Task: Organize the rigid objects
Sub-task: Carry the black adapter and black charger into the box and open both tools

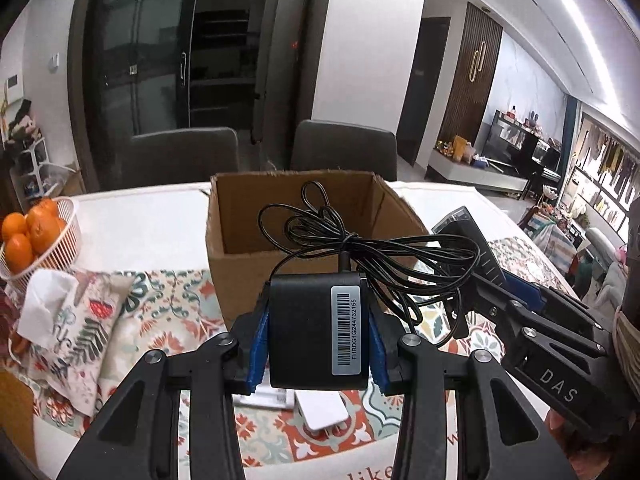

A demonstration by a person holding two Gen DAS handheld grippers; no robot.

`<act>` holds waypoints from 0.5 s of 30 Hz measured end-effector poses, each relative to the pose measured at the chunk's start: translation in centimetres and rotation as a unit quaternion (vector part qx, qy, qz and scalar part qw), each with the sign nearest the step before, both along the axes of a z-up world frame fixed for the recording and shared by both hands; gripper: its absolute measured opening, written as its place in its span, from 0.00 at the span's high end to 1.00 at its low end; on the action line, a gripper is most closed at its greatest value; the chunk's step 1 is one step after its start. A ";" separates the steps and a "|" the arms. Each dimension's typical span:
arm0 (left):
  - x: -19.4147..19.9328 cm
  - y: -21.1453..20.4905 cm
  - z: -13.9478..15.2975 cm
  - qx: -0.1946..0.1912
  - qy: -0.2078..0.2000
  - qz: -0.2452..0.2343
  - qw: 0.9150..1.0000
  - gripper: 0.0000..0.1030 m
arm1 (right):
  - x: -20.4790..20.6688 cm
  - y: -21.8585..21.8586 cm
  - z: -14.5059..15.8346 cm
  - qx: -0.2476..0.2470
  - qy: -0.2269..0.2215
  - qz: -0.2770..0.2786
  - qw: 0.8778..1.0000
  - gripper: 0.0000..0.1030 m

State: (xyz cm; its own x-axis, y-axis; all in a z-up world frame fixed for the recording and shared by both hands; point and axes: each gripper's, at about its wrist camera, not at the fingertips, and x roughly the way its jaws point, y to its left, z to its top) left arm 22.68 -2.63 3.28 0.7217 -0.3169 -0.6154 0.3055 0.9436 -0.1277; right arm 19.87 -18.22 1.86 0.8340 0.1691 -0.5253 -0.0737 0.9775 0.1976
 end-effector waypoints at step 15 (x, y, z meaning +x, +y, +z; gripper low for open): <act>4.3 0.5 2.5 0.000 0.000 0.007 1.000 0.61 | 3.5 0.7 2.9 -0.003 -0.015 0.000 1.000 0.63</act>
State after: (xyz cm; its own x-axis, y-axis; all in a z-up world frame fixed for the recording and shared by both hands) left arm 26.93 -2.08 5.79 0.7264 -0.3070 -0.6149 0.2925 0.9477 -0.1276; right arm 23.34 -17.55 4.78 0.8495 0.1673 -0.5003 -0.0806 0.9784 0.1902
